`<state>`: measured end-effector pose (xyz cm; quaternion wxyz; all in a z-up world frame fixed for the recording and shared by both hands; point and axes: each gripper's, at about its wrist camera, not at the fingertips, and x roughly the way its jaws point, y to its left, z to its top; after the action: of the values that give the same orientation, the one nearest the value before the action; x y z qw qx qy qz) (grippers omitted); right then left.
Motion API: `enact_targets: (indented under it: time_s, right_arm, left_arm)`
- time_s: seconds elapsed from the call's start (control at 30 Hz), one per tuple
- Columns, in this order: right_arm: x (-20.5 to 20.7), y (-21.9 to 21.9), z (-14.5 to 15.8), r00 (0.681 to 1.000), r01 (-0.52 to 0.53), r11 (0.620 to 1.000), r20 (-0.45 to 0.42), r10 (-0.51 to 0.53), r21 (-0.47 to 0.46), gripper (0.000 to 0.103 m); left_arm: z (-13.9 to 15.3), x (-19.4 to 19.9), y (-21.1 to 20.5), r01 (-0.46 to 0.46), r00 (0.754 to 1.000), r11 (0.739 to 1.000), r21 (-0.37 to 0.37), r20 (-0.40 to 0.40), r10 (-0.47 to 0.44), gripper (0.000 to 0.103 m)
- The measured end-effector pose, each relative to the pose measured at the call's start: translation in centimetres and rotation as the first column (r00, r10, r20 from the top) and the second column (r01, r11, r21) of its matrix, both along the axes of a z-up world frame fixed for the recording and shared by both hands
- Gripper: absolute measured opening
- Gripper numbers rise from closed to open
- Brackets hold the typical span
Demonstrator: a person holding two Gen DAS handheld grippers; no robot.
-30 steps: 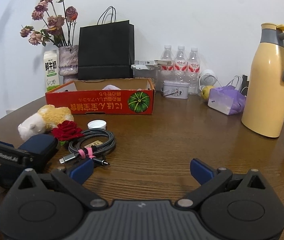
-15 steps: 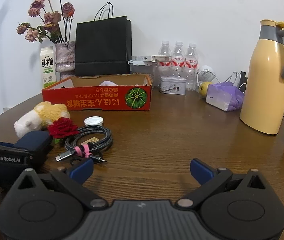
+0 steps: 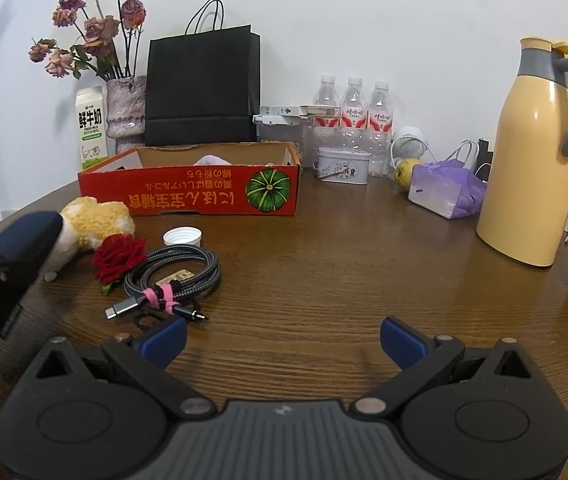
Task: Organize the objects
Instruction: 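Close the left gripper on the navy glasses case and lift it, then hold the glasses case with the left gripper while the right gripper grasps the red rose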
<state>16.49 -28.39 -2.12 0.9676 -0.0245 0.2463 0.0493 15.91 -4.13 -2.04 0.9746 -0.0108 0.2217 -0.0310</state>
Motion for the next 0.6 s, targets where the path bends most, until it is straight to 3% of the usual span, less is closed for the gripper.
enact_targets:
  time_s: [0.6]
  right_arm:
    - [0.3, 3.2, 0.2, 0.999, -0.027, 0.997, 0.032, 0.029, -0.066, 0.103]
  left_arm:
    - [1.3, 1.0, 5.2, -0.052, 0.997, 0.999, -0.006, 0.060, 0.052, 0.063]
